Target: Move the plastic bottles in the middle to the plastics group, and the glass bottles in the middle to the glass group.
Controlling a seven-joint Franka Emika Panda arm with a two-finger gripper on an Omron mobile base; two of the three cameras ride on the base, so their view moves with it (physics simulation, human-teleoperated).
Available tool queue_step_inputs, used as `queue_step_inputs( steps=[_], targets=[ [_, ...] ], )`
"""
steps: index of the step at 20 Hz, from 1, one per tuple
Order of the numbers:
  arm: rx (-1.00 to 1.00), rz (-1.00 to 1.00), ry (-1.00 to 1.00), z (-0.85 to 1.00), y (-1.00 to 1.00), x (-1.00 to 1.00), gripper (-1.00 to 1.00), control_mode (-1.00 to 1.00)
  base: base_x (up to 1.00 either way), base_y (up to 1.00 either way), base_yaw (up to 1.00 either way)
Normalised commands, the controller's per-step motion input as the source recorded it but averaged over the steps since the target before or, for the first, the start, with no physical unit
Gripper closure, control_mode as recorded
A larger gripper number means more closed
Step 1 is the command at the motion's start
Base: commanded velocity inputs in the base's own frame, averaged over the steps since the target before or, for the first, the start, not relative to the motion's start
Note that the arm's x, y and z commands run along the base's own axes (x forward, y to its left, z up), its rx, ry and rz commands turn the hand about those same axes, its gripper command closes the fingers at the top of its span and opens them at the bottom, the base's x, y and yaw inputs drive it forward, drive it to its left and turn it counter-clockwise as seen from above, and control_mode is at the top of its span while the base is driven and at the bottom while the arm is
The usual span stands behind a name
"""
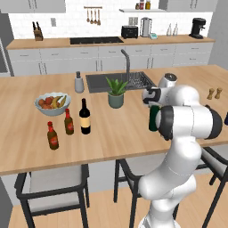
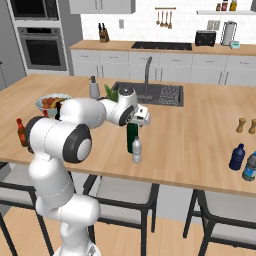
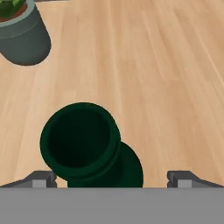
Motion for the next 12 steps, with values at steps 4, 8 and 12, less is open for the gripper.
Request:
queue_step_inputs(
  steps=[4,8,12],
  targets=[
    [-0.01,0.00,-0.04,-0.17,0.00,0.00,-1.00,-1.00,0.00,0.00,0.00],
    [0.00,0.00,0.00,-0.21,0.00,0.00,-1.00,-1.00,0.00,0.00,0.00],
    [0.00,0.00,0.00,-0.05,0.00,0.00,-1.00,-1.00,0.00,0.00,0.00]
  ],
)
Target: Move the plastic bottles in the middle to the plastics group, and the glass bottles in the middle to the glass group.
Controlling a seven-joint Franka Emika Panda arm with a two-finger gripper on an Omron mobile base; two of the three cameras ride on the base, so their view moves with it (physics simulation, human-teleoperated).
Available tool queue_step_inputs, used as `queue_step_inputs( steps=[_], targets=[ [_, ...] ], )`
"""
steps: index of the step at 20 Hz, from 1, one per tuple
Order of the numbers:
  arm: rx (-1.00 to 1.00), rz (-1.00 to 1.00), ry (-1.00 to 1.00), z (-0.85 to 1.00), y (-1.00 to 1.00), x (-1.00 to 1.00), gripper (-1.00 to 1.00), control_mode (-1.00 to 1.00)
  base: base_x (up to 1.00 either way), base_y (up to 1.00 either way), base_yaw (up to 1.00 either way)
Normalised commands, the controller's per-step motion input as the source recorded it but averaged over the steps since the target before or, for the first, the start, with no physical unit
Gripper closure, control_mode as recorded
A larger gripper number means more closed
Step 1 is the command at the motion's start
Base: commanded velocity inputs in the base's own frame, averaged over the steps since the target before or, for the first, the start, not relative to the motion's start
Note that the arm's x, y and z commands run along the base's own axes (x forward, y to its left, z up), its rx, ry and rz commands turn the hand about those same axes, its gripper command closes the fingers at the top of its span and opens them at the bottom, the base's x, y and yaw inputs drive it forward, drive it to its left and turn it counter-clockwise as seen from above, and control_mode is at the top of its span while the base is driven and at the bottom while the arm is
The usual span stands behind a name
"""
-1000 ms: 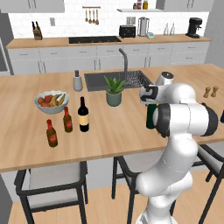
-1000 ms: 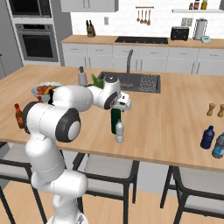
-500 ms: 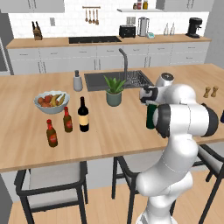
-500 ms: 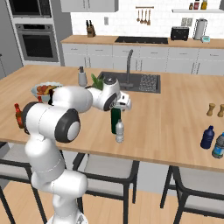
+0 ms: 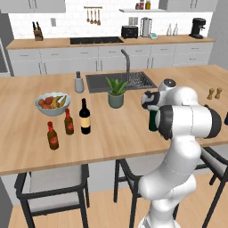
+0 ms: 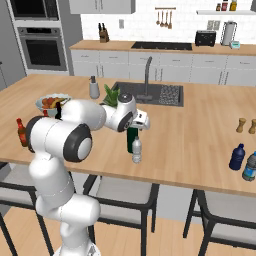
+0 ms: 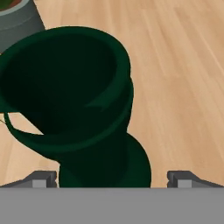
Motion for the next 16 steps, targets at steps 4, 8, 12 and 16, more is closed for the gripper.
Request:
queue_step_inputs(
  steps=[4,8,12,16],
  targets=[
    [0.00,0.00,0.00,0.00,0.00,0.00,1.00,-1.00,0.00,0.00,0.00],
    [0.00,0.00,0.00,0.01,0.01,0.00,1.00,-1.00,0.00,0.00,0.00],
    [0.00,0.02,-0.04,0.27,0.41,-0.06,1.00,-1.00,0.00,0.00,0.00],
    [0.00,0.05,-0.11,0.32,0.69,-0.13,1.00,-1.00,0.00,0.00,0.00]
  ],
)
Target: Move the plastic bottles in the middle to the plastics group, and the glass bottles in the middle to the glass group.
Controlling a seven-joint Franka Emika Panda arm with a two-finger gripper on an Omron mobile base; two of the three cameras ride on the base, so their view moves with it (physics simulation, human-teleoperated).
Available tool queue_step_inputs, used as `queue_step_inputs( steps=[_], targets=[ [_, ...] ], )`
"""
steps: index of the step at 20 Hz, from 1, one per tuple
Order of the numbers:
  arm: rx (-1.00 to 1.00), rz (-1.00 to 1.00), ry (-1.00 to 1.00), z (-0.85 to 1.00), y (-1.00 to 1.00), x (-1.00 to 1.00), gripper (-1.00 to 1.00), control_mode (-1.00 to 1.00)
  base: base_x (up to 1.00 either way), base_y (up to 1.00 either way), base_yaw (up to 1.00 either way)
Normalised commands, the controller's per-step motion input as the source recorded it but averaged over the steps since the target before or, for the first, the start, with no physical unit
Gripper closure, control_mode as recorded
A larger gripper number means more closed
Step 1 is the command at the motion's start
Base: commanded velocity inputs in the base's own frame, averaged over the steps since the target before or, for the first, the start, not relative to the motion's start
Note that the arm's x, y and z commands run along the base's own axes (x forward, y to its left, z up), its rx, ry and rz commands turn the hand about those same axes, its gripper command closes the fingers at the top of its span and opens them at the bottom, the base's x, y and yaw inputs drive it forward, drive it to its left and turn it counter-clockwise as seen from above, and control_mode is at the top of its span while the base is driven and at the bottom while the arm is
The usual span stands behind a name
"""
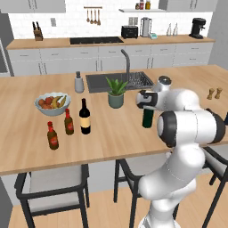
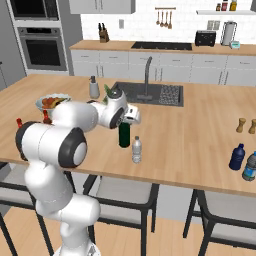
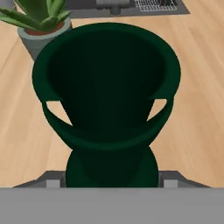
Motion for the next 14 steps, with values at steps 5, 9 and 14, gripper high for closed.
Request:
queue_step_inputs(
  steps=[5,9,14],
  targets=[
    [0.00,0.16,-0.04,0.21,0.97,-0.16,1.00,-1.00,0.00,0.00,0.00],
    [0.00,0.26,0.00,0.08,1.00,-0.12,1.00,-1.00,0.00,0.00,0.00],
    [0.00,0.26,0.00,0.05,0.99,-0.15,1.00,-1.00,0.00,0.00,0.00]
  ],
)
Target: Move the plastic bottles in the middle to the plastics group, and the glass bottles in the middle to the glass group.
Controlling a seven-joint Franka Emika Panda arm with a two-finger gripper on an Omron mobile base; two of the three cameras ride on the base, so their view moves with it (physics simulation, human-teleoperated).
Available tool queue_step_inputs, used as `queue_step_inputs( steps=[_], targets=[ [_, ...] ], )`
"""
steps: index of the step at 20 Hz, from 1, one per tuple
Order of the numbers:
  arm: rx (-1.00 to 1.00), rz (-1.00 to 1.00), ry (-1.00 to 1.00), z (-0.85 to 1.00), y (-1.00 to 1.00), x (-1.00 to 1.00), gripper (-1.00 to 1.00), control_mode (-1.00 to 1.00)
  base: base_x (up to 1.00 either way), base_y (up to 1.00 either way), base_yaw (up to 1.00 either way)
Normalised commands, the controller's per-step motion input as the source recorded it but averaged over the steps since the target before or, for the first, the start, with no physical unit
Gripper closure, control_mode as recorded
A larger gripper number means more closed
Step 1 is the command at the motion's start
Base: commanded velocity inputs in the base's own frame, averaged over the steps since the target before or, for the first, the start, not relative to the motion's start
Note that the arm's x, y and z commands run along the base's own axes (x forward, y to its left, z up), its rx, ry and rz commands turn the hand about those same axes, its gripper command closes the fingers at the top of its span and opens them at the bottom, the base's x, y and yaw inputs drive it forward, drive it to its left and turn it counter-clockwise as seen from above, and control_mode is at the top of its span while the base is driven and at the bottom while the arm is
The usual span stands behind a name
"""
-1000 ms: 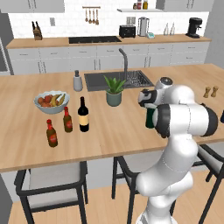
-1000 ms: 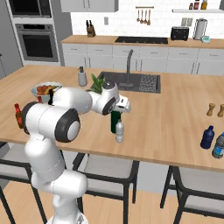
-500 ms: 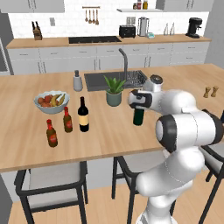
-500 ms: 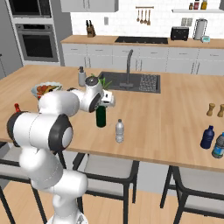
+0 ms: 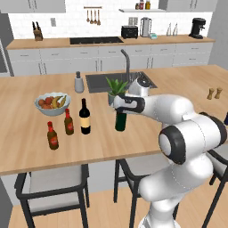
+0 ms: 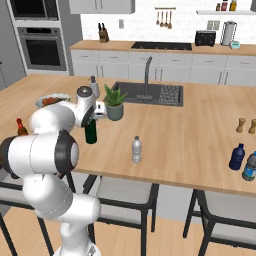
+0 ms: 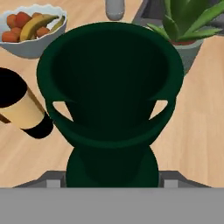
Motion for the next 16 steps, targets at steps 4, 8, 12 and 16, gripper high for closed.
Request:
queue_step_inputs(
  steps=[4,8,12,16],
  targets=[
    [0.00,0.24,0.00,0.12,0.96,-0.24,1.00,-1.00,0.00,0.00,0.00],
    [0.00,0.23,0.00,0.21,0.93,-0.39,1.00,-1.00,0.00,0.00,0.00],
    [0.00,0.22,0.00,0.09,0.77,-0.44,1.00,-1.00,0.00,0.00,0.00],
    [0.00,0.08,0.00,0.00,0.11,-0.60,1.00,-1.00,0.00,0.00,0.00]
  ],
)
